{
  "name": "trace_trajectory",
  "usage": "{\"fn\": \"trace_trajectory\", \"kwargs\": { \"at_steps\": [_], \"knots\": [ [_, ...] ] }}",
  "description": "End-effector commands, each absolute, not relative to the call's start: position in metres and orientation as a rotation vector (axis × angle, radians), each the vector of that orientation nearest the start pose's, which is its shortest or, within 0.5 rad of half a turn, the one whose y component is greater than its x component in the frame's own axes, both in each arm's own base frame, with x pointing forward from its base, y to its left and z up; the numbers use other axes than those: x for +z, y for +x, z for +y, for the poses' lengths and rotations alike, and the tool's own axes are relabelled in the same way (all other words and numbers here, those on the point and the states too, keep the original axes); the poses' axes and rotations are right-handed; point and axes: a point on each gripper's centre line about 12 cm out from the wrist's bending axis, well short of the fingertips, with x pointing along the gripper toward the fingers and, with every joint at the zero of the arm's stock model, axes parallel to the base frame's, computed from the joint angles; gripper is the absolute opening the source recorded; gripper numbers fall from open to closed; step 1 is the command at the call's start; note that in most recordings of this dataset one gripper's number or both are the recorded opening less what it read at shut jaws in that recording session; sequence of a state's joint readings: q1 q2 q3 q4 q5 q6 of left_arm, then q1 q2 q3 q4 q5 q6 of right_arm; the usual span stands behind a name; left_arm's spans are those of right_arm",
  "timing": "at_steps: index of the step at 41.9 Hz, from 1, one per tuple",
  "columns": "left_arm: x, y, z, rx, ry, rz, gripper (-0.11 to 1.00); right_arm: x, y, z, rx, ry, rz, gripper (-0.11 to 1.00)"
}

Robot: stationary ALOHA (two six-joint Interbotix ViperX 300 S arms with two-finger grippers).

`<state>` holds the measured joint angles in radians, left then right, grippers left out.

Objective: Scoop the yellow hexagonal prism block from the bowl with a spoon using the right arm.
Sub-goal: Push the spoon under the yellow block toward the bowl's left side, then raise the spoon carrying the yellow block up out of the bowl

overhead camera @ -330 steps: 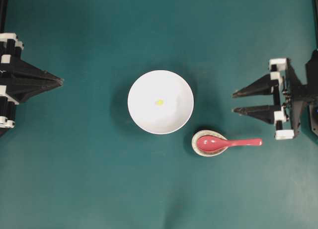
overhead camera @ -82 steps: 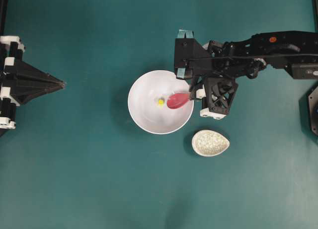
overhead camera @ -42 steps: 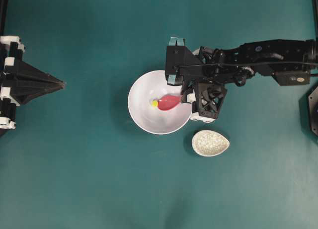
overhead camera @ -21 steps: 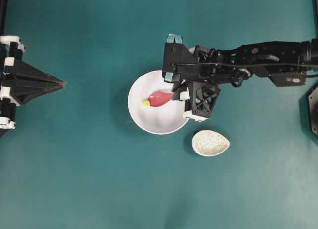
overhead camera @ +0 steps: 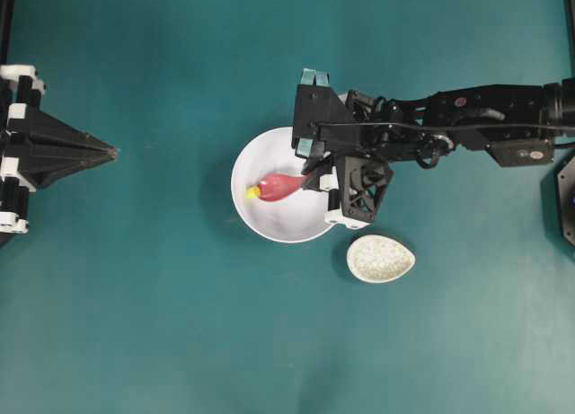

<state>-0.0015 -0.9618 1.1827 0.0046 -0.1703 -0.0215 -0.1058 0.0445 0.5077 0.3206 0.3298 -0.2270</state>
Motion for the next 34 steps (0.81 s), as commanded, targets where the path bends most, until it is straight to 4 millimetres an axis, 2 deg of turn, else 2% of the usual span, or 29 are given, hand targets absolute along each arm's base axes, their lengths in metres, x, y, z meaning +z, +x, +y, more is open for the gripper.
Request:
{"fn": "trace_trajectory", "kwargs": {
  "at_steps": [1,34],
  "knots": [
    [0.2813,0.2013,-0.0008,-0.004,-0.015,0.035,-0.01,0.1922,0.4096,-0.0308,-0.040,0.160,0.804,0.22],
    [0.2810,0.2010,-0.0007,-0.004,-0.029,0.035,-0.01,0.1980,0.4145,-0.0343,-0.060,0.152,0.740,0.22]
  ]
}}
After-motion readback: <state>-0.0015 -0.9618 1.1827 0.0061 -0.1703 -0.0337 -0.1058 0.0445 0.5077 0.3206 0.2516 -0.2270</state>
